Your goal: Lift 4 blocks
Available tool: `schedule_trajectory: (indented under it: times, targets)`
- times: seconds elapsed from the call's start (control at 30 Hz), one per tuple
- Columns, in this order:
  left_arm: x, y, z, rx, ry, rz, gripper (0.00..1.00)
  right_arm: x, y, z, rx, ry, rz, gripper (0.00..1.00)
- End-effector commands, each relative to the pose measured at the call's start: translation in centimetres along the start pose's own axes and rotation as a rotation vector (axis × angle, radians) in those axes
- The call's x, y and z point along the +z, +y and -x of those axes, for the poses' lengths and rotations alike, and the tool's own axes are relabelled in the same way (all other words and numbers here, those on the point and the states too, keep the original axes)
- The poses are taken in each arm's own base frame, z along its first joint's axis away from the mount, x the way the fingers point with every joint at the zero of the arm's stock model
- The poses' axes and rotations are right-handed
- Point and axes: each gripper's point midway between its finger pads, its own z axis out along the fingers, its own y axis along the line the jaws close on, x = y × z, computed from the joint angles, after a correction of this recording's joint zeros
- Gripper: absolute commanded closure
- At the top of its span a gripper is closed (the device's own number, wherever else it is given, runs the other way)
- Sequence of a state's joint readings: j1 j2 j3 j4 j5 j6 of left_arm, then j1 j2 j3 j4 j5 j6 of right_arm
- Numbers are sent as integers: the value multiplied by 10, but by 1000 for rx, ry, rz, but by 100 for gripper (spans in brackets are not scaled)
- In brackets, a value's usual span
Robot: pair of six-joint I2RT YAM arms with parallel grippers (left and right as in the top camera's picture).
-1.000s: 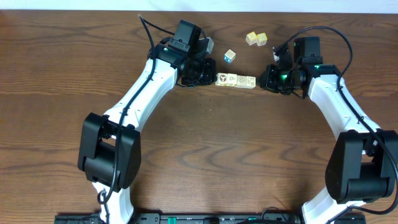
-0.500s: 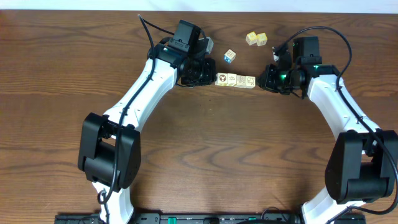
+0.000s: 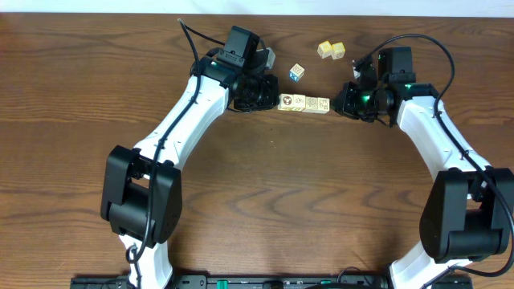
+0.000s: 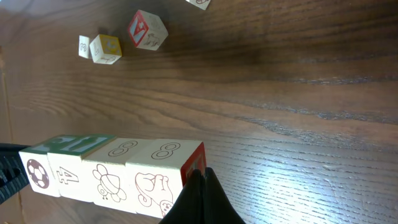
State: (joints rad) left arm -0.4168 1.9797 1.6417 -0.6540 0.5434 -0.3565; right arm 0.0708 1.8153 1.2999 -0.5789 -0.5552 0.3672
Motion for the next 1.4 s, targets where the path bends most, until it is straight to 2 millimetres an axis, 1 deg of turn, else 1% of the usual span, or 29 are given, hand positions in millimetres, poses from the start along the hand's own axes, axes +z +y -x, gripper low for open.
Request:
schedule_trajectory:
  times: [0.0, 0.2, 0.53, 0.77, 0.93, 1.1, 1.23, 1.37]
  targets:
    - [2, -42, -13, 46, 46, -134, 93, -11, 87, -22, -95, 85, 278, 99]
    - [2, -42, -13, 46, 46, -134, 93, -15, 93, -15, -108, 70, 285, 99]
    - [1, -43, -10, 49, 35, -139, 93, -13, 96, -22, -109, 90, 284, 99]
    - [1, -43, -10, 49, 34, -139, 93, -26, 104, -19, -136, 56, 284, 99]
    - [1, -44, -9, 41, 32, -141, 93, -34, 103, -19, -139, 35, 249, 99]
    - [1, -45, -10, 40, 36, -148, 93, -32, 97, -23, -122, 51, 224, 99]
    - [-1, -47, -9, 43, 34, -152, 93, -31, 93, -22, -121, 45, 200, 99]
    - [-4, -49, -9, 48, 26, -156, 93, -29, 85, -22, -109, 40, 155, 99]
